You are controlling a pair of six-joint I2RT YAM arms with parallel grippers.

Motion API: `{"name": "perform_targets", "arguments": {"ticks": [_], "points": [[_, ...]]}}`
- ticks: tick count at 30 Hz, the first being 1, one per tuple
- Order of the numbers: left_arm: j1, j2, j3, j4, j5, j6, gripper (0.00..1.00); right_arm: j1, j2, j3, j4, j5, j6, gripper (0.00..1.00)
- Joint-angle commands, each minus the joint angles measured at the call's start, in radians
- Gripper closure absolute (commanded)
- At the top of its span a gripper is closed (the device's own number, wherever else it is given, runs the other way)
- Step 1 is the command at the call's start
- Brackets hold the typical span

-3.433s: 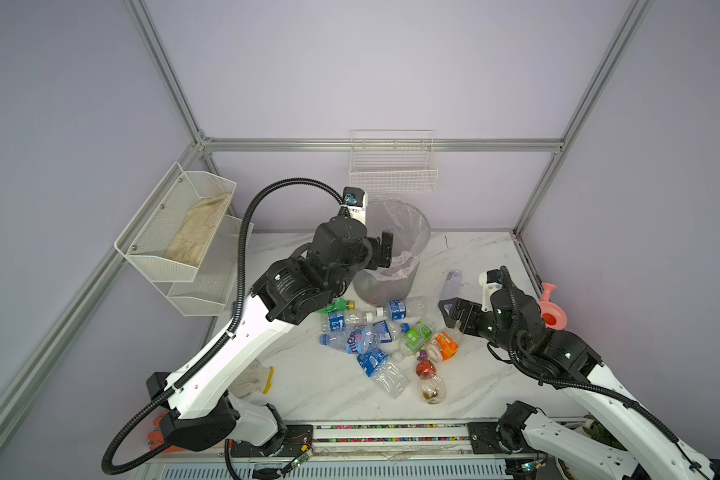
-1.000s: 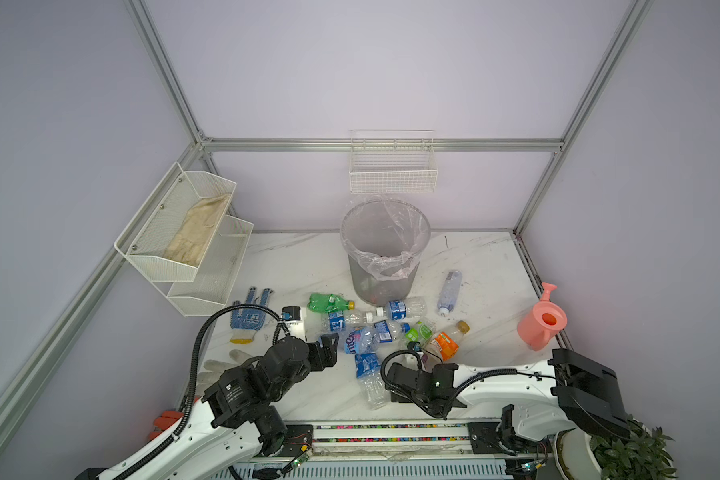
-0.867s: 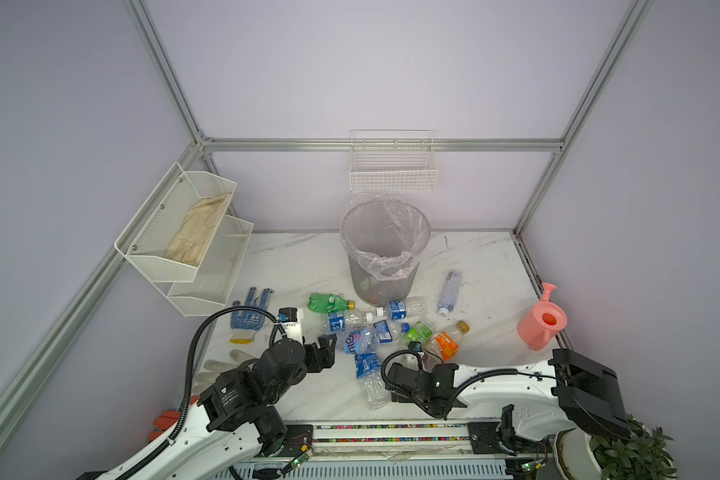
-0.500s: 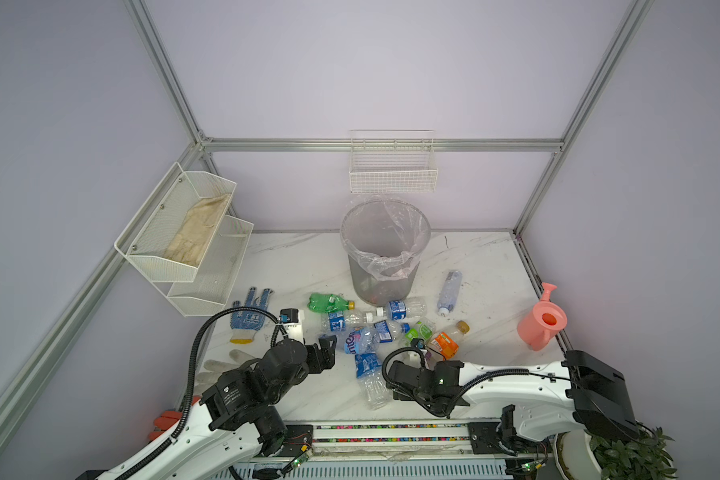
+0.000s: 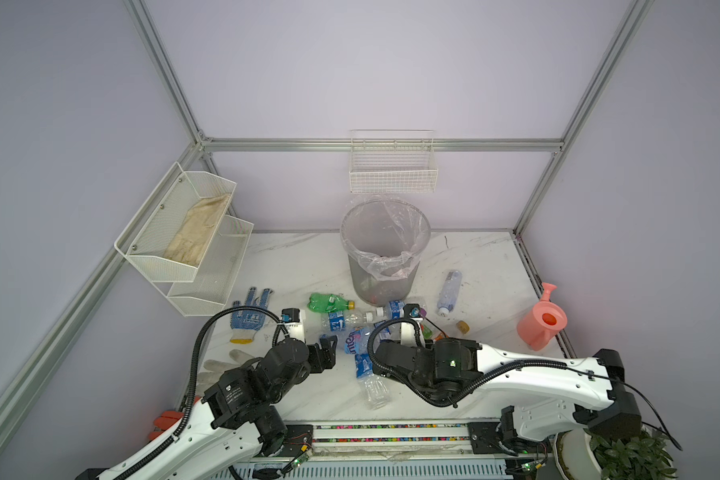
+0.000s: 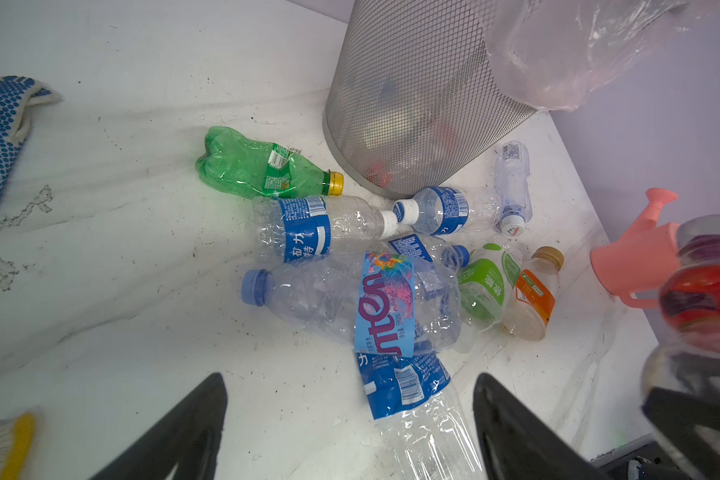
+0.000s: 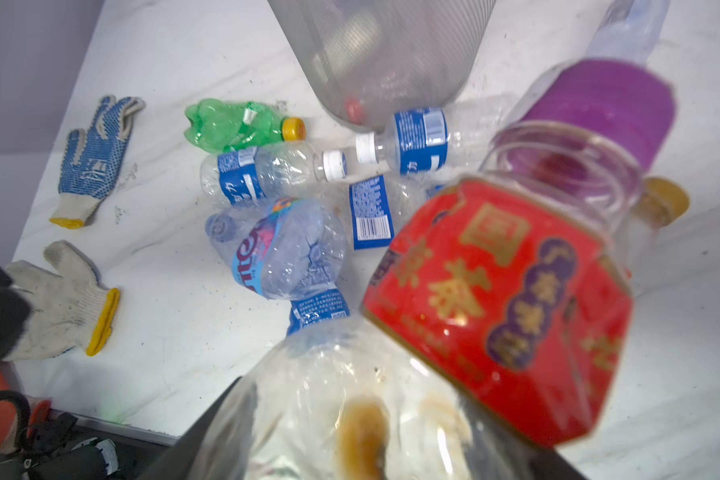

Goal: Throw the plastic bottles in the bin
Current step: 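Lift the purple-capped bottle with the right gripper and carry it over the bin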

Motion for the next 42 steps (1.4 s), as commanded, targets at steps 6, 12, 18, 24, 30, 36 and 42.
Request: {"name": "perform_targets", "arguments": {"ticks": [6, 12, 18, 24, 30, 36, 42], "points": [[-0.001, -0.006, 0.007, 0.003, -0.003, -0.002, 0.09, 0.016, 0.065, 0.343, -0.253, 0.249, -0.141, 0.43], [0.0, -0.007, 0.012, 0.006, -0.003, -0.001, 0.09, 0.016, 0.074, 0.501, -0.219, 0.251, -0.291, 0.43], [-0.001, -0.004, 0.023, 0.005, 0.0, 0.001, 0.1, 0.016, 0.063, 0.594, -0.215, 0.274, -0.348, 0.43], [-0.002, 0.001, 0.042, 0.006, 0.004, 0.004, 0.09, 0.016, 0.058, 0.679, -0.214, 0.326, -0.386, 0.43], [-0.001, 0.004, 0.057, 0.006, 0.013, 0.003, 0.1, -0.004, 0.07, 0.756, -0.213, 0.364, -0.416, 0.44], [-0.001, 0.016, 0.089, 0.006, 0.034, 0.001, 0.1, -0.105, 0.121, 0.835, -0.197, 0.296, -0.506, 0.44], [-0.003, 0.031, 0.125, 0.005, 0.049, 0.005, 0.1, -0.212, 0.15, 0.851, -0.107, 0.185, -0.609, 0.44]]}}
